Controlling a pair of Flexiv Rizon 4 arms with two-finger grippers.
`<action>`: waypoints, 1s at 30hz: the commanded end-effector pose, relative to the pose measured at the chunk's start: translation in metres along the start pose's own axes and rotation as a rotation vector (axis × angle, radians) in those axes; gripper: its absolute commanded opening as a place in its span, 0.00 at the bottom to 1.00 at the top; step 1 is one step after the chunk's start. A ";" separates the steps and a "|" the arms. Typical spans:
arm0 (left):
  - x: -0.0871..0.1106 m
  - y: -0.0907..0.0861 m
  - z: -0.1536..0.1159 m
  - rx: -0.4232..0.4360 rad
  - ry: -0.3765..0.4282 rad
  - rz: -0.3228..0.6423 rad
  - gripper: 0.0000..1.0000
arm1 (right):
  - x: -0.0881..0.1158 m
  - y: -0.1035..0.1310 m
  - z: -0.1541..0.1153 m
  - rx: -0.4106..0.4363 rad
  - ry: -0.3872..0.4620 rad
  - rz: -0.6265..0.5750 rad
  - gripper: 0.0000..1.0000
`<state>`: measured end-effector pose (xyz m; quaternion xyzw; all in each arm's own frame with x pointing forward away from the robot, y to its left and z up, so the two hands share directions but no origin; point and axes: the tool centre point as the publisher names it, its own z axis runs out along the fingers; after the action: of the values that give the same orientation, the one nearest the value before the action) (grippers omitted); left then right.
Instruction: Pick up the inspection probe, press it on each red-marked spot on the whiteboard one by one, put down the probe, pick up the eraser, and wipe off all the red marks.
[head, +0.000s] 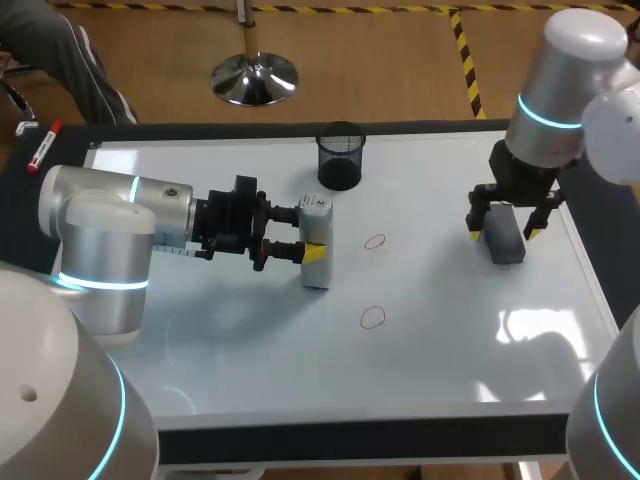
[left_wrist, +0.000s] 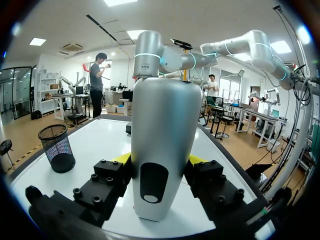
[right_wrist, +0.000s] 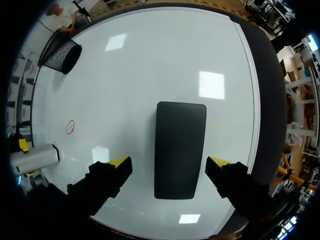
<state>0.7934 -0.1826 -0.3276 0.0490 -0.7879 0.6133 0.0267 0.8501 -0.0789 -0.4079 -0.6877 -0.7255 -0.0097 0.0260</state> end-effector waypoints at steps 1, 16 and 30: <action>0.003 0.018 0.005 0.003 -0.004 0.000 0.00 | 0.000 0.006 0.006 0.007 -0.002 0.009 1.00; 0.003 0.018 0.005 0.003 -0.004 0.000 0.00 | -0.006 0.012 0.012 0.013 -0.028 0.065 0.52; 0.003 0.018 0.005 0.003 -0.004 0.000 0.00 | -0.009 0.010 0.010 -0.004 -0.026 0.086 0.00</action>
<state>0.7933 -0.1826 -0.3276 0.0489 -0.7879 0.6133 0.0267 0.8630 -0.0851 -0.4192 -0.7184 -0.6955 0.0019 0.0160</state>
